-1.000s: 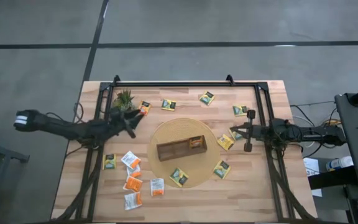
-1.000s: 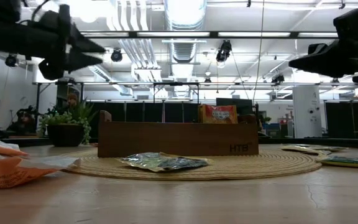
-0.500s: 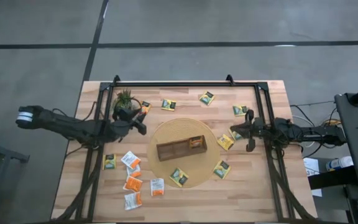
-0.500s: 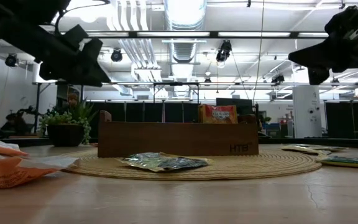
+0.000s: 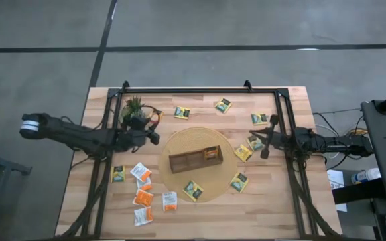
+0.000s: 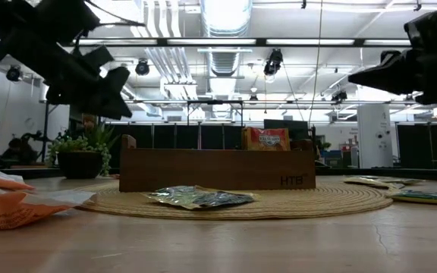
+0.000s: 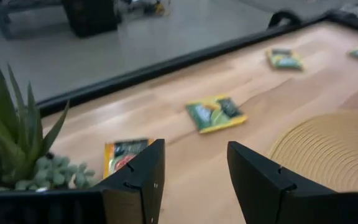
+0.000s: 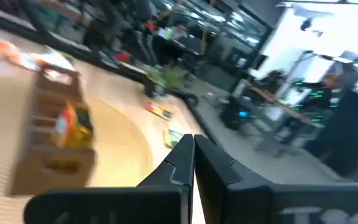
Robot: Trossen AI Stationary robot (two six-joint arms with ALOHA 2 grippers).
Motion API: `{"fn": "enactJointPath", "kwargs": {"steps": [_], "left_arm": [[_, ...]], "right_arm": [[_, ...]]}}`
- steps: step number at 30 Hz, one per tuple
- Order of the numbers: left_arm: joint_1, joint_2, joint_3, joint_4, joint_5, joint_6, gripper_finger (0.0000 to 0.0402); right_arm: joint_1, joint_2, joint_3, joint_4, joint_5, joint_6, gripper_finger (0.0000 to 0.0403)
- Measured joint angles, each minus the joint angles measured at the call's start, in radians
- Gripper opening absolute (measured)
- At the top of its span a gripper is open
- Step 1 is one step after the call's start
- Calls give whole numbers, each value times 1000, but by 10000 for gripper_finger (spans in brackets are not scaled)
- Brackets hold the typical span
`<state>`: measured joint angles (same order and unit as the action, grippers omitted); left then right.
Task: Pick & Place Tea
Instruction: Put the orange tea bag into the right section of the wooden organizer
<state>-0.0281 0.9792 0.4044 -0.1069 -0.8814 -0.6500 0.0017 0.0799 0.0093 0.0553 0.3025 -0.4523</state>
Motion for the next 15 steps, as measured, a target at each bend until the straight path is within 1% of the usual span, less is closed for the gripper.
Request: {"fn": "enactJointPath", "kwargs": {"steps": [3, 9, 12, 15], "left_arm": [[30, 25, 24, -71, 50, -24, 168], [68, 117, 67, -96, 169, -45, 167], [99, 186, 105, -99, 184, -144, 167], [148, 264, 163, -138, 185, -167, 167]], "right_arm": [[0, 0, 0, 0, 15, -27, 8], [0, 1, 0, 0, 15, -15, 8], [0, 1, 0, 0, 15, -14, 8], [0, 1, 0, 0, 15, -14, 8]]}}
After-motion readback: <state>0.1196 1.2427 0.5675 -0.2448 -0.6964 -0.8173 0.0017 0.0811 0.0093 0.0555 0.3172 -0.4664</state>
